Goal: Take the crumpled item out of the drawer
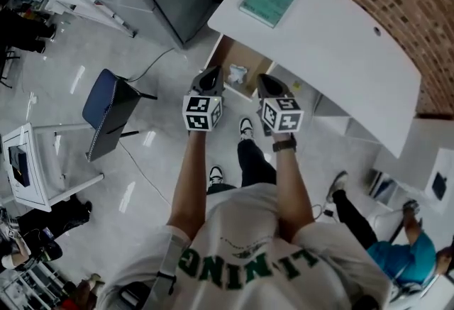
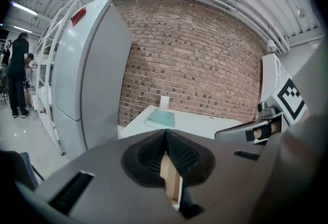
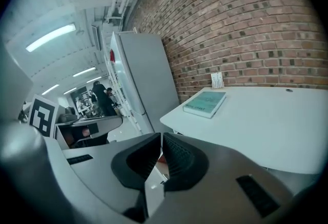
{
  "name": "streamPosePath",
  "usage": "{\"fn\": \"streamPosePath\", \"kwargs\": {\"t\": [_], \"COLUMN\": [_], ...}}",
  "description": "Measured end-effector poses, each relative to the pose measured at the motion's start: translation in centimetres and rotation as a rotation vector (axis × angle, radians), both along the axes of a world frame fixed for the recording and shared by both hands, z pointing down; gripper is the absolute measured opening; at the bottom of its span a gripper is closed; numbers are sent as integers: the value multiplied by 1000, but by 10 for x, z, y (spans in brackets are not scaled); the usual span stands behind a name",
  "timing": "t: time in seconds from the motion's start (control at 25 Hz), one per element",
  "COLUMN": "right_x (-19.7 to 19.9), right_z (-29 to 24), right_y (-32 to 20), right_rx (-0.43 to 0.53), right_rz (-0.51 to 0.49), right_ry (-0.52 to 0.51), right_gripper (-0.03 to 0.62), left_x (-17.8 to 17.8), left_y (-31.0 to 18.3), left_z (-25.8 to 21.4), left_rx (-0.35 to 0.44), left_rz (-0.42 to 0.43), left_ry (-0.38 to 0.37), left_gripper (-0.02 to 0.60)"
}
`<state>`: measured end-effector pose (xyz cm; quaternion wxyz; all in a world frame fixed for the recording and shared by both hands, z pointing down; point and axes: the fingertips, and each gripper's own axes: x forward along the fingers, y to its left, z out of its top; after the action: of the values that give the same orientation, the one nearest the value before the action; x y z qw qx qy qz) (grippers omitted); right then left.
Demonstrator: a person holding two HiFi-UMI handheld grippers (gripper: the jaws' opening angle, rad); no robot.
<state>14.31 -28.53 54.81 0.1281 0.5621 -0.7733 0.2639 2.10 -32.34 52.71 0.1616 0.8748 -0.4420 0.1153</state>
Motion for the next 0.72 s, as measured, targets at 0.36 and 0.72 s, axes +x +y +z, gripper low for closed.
{"fn": "streamPosePath", "kwargs": {"t": [0.36, 0.72], "right_x": [-15, -25], "right_z": [90, 176], "right_y": [-30, -61], "right_rx": [-156, -308], "right_rz": [-113, -218], "right_ry": [77, 117], "right_gripper": [2, 2], "left_x": [5, 14], "left_y": [-34, -56], "left_z": [49, 97], "left_rx": [-22, -74], "left_rz": [26, 105], "left_ry": [17, 33], "left_gripper": [-6, -6]}}
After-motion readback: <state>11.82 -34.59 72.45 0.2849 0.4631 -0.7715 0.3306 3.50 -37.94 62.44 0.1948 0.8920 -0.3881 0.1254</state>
